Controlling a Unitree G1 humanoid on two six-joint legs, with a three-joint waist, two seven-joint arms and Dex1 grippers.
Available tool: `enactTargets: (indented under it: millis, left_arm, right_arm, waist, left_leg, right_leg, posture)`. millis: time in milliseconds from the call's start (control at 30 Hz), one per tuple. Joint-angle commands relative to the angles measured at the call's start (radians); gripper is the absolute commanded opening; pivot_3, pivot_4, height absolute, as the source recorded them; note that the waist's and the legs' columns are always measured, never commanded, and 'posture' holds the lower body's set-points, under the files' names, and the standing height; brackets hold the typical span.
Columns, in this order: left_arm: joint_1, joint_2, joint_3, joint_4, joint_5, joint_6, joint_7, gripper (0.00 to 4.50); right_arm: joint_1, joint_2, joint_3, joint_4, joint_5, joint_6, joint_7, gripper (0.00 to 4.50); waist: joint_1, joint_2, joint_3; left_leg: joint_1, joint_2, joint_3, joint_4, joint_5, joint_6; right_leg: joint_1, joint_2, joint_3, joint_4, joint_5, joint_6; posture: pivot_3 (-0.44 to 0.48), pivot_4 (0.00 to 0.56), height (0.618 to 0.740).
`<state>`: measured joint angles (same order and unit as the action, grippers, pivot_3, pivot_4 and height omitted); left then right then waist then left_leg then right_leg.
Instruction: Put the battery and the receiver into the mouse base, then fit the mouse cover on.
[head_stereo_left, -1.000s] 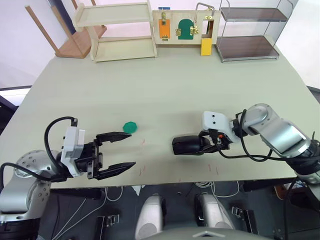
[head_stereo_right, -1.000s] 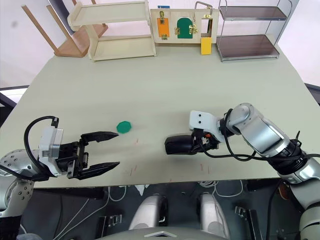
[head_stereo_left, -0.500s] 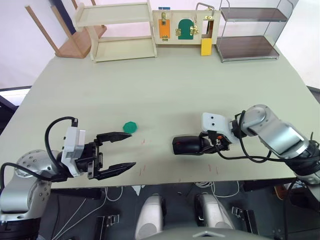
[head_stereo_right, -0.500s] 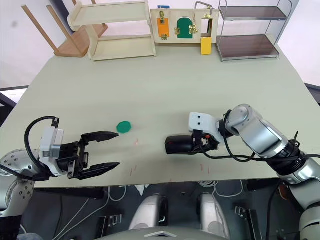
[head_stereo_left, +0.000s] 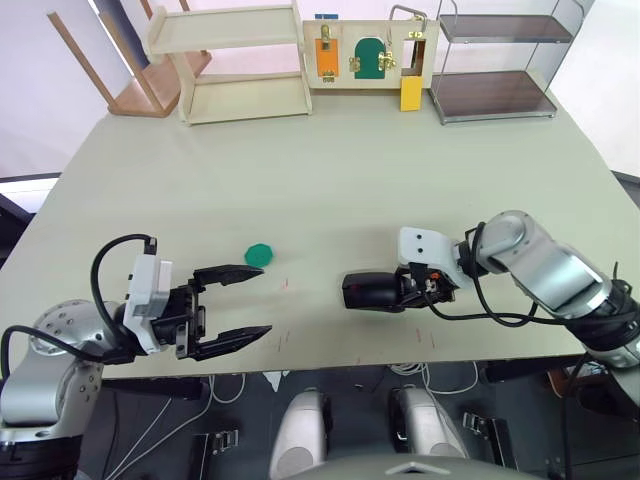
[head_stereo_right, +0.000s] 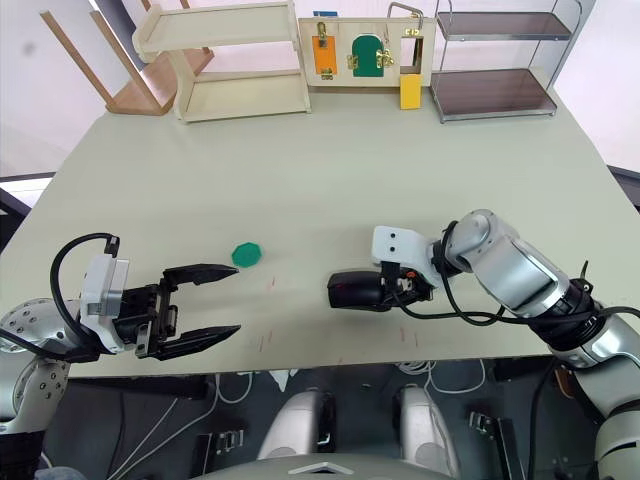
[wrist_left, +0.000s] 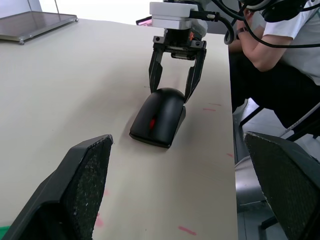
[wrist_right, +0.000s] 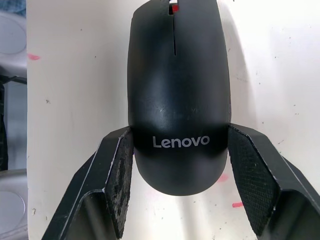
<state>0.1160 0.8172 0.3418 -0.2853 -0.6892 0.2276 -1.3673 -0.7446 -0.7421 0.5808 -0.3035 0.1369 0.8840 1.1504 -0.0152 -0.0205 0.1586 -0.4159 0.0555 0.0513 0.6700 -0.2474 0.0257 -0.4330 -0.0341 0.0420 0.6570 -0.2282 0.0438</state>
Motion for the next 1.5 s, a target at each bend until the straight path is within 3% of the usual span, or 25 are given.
enactTargets:
  millis: [33,1067,1500]
  left_arm:
    - [-0.006,-0.001,0.007,-0.003,-0.003,-0.019,-0.003,4.50]
    - [-0.028,0.004,-0.003,0.003,-0.001,-0.006,-0.005,4.50]
    - [-0.023,0.003,-0.003,-0.003,-0.003,-0.004,-0.004,4.50]
  right_arm:
    - [-0.014,-0.008,0.006,-0.004,-0.019,-0.018,0.005,2.30]
    - [0.031,-0.037,0.000,-0.034,-0.018,0.017,-0.006,2.30]
    - [-0.039,-0.007,0.038,-0.003,-0.021,0.021,0.033,2.30]
  waist:
    - [0.000,0.000,0.000]
    - [0.002,0.000,0.000]
    - [-0.002,0.000,0.000]
  left_leg:
    - [0.000,0.000,0.000,0.000,0.000,0.000]
    - [0.000,0.000,0.000,0.000,0.000,0.000]
    - [0.000,0.000,0.000,0.000,0.000,0.000]
  right_leg:
    - [0.000,0.000,0.000,0.000,0.000,0.000]
    - [0.000,-0.001,0.000,0.000,0.000,0.000]
    - [0.000,0.000,0.000,0.000,0.000,0.000]
  posture:
    - [0.000,0.150,0.740]
    - [0.000,0.150,0.740]
    - [0.000,0.150,0.740]
